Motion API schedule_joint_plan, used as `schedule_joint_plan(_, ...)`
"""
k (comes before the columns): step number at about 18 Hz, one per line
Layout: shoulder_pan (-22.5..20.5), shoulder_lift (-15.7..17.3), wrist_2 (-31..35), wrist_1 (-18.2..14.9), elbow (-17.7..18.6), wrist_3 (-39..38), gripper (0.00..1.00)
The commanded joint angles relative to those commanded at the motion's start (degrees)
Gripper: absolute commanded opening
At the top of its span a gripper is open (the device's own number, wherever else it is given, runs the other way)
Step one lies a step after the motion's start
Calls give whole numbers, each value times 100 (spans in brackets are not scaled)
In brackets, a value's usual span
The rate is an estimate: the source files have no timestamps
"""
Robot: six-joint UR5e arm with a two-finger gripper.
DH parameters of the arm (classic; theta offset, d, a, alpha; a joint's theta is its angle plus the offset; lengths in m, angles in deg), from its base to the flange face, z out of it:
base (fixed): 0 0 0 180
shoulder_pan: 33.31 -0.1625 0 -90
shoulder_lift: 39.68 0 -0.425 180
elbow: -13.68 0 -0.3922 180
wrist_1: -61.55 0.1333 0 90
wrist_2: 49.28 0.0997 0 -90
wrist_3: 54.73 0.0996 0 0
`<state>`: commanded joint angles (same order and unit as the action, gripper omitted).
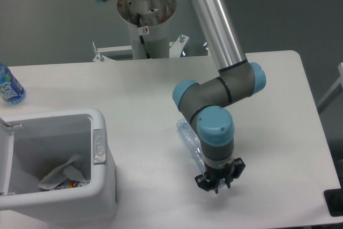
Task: Place the trash in the trash can
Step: 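Lower the gripper around the bottle's cap end and close it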
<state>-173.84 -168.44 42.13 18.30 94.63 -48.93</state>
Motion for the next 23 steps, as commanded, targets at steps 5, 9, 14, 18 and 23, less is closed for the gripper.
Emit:
schedule_joint_plan(5, -70, 123, -114, 0, -17, 0, 39)
schedule_joint_plan(9, -97, 185, -123, 0, -18, 0, 39)
schedule_joint_plan(14, -132, 281, -123, 0, -9, 0, 35)
schedule_joint_plan(18, -132, 308, -132, 0, -18, 0, 35)
schedule_joint_plan(23, -132, 369, -246, 0, -26, 0, 31)
